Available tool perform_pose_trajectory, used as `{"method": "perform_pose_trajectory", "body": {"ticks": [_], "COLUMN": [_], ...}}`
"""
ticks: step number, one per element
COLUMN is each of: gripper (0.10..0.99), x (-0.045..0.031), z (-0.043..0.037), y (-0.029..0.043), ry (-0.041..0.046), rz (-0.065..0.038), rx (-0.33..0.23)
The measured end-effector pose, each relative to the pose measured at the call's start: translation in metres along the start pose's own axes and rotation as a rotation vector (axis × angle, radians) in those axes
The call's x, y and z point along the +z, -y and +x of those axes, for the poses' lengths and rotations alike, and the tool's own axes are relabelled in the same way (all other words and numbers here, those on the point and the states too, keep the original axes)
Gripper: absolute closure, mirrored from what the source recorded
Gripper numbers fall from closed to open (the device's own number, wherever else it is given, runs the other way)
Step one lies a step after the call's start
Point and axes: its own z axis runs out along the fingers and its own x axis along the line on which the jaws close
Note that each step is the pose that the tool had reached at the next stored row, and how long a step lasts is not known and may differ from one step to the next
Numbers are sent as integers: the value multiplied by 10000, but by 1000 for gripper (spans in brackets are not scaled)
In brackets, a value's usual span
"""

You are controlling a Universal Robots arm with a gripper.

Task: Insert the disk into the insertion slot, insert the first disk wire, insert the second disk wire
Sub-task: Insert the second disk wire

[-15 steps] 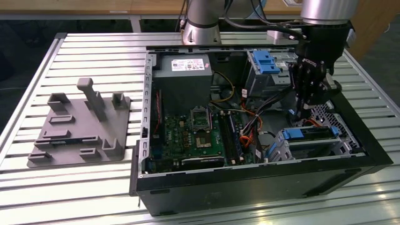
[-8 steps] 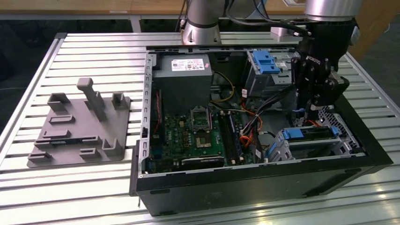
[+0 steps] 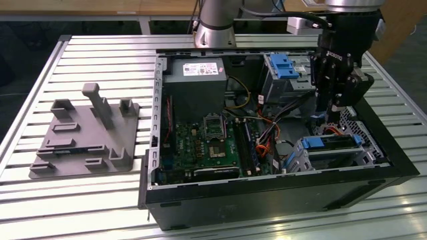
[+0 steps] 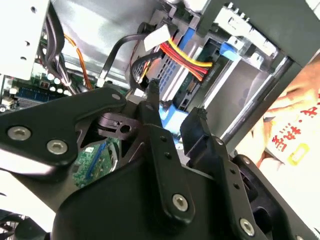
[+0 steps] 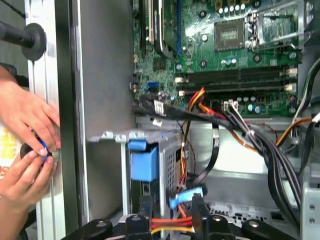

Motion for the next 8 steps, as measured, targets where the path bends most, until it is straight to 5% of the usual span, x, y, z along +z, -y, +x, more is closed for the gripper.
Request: {"method": "perform_pose_trajectory", "body": {"ticks": [3, 8], "gripper": [639, 639], "x": [4, 36], "z": [0, -19], "y": [-71, -47], "ry": [3, 10], "rz": [18, 19], "rx": [19, 19]}}
